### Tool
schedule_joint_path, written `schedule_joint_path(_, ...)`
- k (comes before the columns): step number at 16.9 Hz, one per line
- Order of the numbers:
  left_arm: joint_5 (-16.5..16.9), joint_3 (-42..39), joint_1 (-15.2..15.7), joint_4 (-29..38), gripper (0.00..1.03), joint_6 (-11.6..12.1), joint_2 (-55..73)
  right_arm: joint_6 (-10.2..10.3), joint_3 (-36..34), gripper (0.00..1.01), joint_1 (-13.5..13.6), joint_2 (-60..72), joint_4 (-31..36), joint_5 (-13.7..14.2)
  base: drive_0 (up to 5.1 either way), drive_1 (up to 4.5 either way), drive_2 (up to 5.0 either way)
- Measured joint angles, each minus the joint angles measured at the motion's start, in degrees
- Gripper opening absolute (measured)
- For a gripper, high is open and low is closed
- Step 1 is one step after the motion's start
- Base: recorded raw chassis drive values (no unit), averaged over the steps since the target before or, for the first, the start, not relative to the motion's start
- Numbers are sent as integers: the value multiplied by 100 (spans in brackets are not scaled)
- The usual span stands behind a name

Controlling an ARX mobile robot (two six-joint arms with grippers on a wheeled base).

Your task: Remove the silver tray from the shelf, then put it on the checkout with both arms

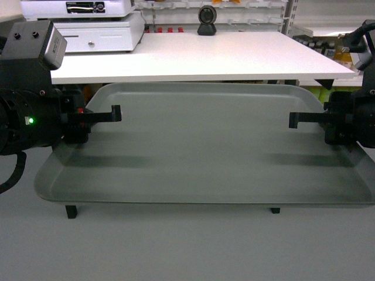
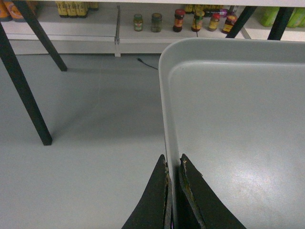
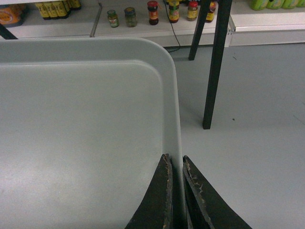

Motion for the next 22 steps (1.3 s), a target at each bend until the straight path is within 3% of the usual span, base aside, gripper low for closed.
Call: schedule_joint_path(22, 2, 0, -4, -13, 4, 0, 0, 0, 0, 3, -2, 0, -17, -4, 7, 413, -399)
